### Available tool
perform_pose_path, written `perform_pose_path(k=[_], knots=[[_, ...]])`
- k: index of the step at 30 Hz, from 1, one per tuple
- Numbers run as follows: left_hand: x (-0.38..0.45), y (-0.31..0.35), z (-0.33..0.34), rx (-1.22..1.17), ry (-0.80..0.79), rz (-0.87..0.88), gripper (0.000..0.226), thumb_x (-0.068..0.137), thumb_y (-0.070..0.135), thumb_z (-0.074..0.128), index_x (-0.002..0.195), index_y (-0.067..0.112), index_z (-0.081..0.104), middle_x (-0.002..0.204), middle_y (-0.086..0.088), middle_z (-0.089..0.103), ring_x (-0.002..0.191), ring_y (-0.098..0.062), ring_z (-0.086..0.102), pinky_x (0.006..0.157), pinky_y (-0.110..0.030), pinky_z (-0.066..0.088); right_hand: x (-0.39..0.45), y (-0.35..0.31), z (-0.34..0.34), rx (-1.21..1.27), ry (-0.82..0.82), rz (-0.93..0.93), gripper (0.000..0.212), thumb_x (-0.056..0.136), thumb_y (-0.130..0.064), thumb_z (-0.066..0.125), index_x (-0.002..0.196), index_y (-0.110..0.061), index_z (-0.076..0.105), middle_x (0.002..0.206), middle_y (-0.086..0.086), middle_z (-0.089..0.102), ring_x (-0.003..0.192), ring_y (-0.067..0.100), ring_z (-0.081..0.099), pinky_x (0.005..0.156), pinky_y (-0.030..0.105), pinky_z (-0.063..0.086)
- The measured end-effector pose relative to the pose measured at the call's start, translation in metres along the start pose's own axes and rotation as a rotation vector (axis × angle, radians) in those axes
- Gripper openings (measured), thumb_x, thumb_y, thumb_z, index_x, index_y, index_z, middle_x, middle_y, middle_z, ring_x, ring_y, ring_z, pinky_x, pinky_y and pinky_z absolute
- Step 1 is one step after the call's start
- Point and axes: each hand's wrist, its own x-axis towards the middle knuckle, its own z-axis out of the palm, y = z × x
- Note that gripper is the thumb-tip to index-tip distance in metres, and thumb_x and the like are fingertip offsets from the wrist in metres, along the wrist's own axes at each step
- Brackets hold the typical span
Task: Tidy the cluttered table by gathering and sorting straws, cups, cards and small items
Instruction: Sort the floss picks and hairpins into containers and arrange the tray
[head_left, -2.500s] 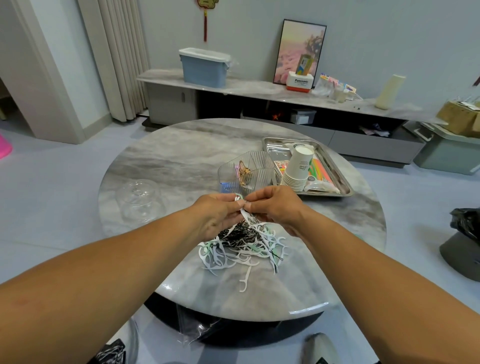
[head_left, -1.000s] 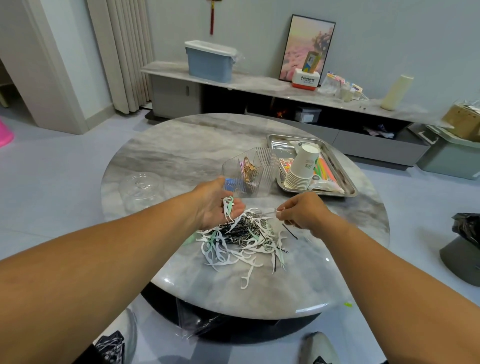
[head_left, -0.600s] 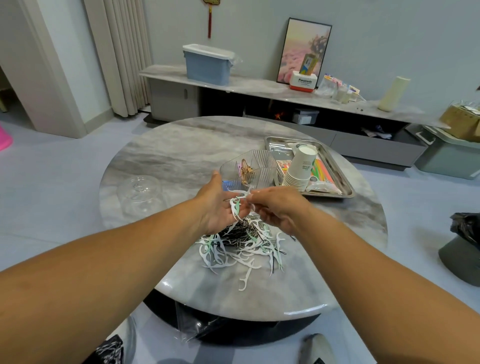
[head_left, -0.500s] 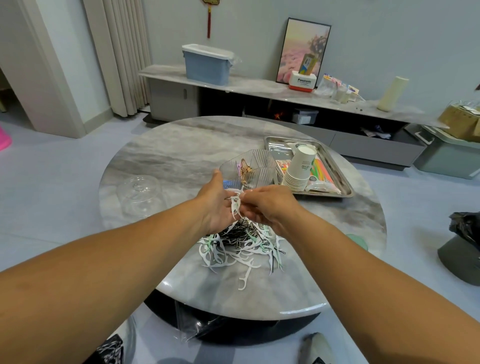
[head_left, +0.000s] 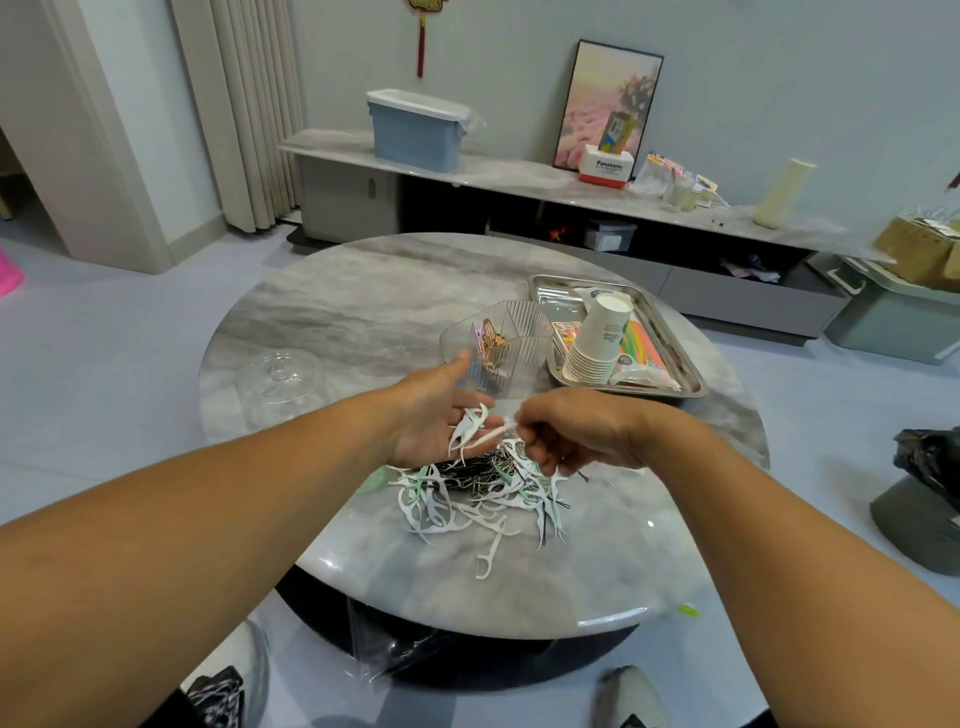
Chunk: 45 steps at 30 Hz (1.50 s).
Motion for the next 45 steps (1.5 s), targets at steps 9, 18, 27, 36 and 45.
perform_pose_path(k=[9, 18, 27, 36, 45], knots=[[0.006, -0.005, 0.008, 0.193, -0.147, -0.013, 0.024, 0.109, 0.026, 0.043, 0.118, 0.008, 0.054, 0.085, -0.007, 0.061, 0.059, -0.008, 0.048, 0.051, -0.018, 0.046, 0.018, 0.006, 0.0, 0.07, 0.078, -0.066, 0.022, 0.102, -0.033, 0.056, 0.089, -0.016, 0.06, 0.065, -0.004, 0.057, 0.053, 0.007, 0.048, 0.048, 0.02, 0.034], [0.022, 0.0, -0.006, -0.029, 0.121, 0.041, 0.023, 0.107, 0.004, 0.034, 0.121, 0.01, 0.051, 0.095, -0.01, 0.059, 0.058, -0.009, 0.043, 0.041, -0.017, 0.041, 0.033, 0.04, 0.012, -0.196, 0.348, 0.131, 0.055, 0.075, -0.043, 0.088, 0.112, -0.014, 0.059, 0.095, 0.005, 0.064, 0.077, 0.018, 0.062, 0.055, 0.027, 0.052], [0.018, 0.006, -0.006, -0.045, 0.109, 0.041, 0.049, 0.109, 0.049, 0.03, 0.115, 0.008, 0.056, 0.081, -0.007, 0.059, 0.054, -0.01, 0.043, 0.043, -0.02, 0.04, 0.056, 0.045, 0.043, -0.352, 0.442, 0.066, 0.058, 0.068, -0.035, 0.092, 0.114, -0.022, 0.059, 0.1, -0.003, 0.056, 0.092, 0.018, 0.056, 0.069, 0.027, 0.043], [0.018, 0.009, -0.013, -0.066, 0.205, 0.032, 0.029, 0.11, 0.029, 0.034, 0.097, 0.011, 0.053, 0.079, -0.007, 0.059, 0.054, -0.009, 0.043, 0.037, -0.017, 0.036, 0.053, 0.044, 0.022, 0.053, 0.548, 0.045, 0.018, 0.077, -0.003, 0.085, 0.084, -0.008, 0.07, 0.077, 0.011, 0.071, 0.055, 0.015, 0.062, 0.049, 0.022, 0.046], [0.021, 0.007, -0.01, -0.085, 0.203, 0.034, 0.03, 0.111, 0.031, 0.035, 0.104, 0.007, 0.05, 0.084, -0.013, 0.058, 0.056, -0.012, 0.047, 0.036, -0.018, 0.042, 0.037, 0.042, -0.009, 0.226, 0.589, 0.056, 0.041, 0.08, -0.006, 0.085, 0.111, -0.02, 0.061, 0.082, 0.009, 0.074, 0.06, 0.011, 0.064, 0.045, 0.019, 0.044]])
